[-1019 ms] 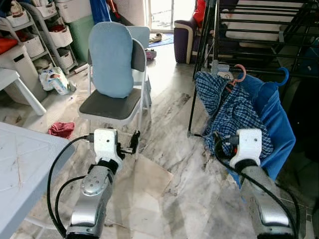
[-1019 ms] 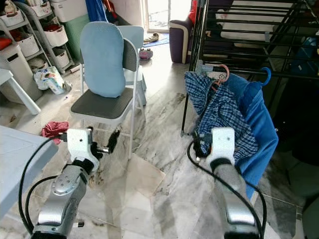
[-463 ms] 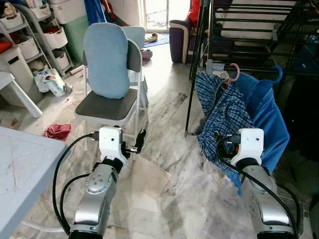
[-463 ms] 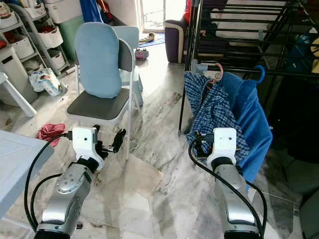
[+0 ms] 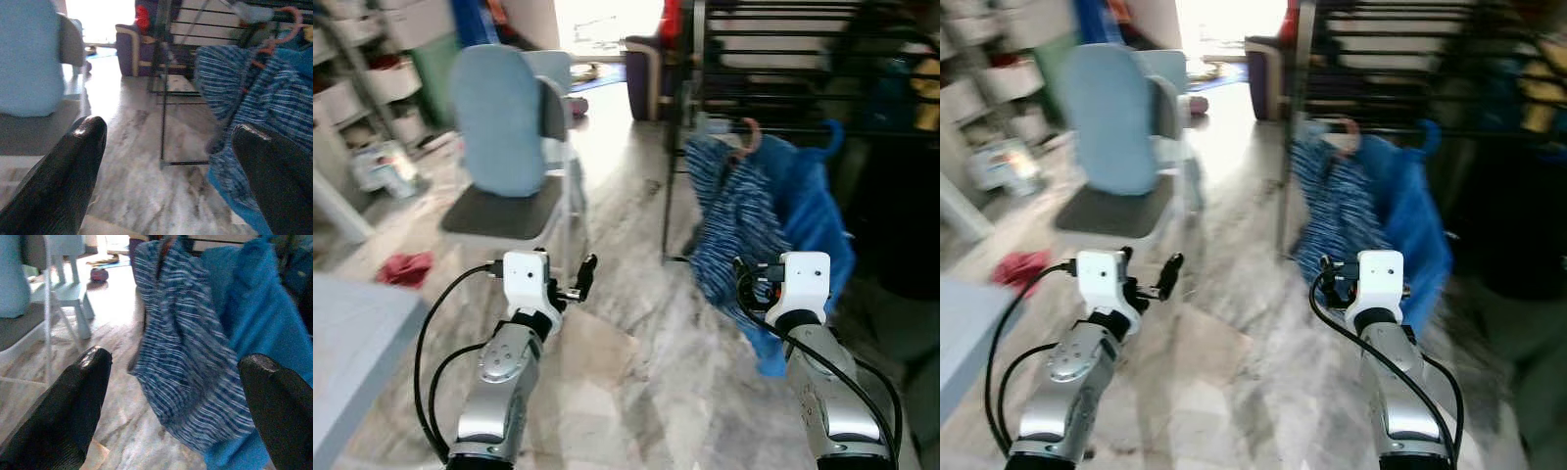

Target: Hang hanger

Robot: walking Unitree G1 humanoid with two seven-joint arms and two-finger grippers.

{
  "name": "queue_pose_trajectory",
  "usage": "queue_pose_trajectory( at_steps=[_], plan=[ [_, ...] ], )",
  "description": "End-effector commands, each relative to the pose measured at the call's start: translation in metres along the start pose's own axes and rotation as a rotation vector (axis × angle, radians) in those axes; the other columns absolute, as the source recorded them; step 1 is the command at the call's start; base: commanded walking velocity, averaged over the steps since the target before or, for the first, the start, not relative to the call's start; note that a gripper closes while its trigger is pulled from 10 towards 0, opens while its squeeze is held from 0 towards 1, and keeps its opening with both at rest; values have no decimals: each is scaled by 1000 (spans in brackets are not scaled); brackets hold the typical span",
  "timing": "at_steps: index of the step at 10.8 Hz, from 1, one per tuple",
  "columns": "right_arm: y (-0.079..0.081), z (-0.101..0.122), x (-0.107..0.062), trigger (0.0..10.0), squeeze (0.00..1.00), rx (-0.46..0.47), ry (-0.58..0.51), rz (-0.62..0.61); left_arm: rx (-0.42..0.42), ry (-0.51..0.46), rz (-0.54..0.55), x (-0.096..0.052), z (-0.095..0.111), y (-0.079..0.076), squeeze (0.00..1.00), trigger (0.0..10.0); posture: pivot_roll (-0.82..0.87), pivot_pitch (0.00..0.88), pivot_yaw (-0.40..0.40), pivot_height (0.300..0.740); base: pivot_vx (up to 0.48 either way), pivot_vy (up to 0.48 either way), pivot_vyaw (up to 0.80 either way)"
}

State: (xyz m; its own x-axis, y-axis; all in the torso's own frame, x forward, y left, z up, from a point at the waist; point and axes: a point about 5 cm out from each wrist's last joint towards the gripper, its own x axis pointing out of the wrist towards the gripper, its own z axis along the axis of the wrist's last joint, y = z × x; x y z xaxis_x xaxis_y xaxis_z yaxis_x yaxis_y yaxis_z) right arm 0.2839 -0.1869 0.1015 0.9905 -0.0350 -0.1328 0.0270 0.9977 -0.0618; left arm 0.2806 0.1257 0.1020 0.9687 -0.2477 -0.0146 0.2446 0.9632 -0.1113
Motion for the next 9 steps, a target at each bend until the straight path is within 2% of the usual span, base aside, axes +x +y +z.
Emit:
queue_pose_trajectory(
  at_steps=[1,5,7,9],
  plan=[
    [1,2,2,10000,0,3,-1,0,4,2,-12,2,0,0,0,10000,-110,0,46,740,0,0,-800],
    [3,2,3,10000,0,5,1,9,6,-1,-11,3,0,1,0,10000,-108,0,44,740,0,0,-683],
    [3,2,2,10000,0,-1,-1,8,29,12,6,4,-2,2,0,10000,-107,0,44,740,0,0,0],
    [3,1,1,10000,0,-2,1,7,9,13,-18,3,-2,-1,0,10000,-109,0,46,740,0,0,0]
  ],
)
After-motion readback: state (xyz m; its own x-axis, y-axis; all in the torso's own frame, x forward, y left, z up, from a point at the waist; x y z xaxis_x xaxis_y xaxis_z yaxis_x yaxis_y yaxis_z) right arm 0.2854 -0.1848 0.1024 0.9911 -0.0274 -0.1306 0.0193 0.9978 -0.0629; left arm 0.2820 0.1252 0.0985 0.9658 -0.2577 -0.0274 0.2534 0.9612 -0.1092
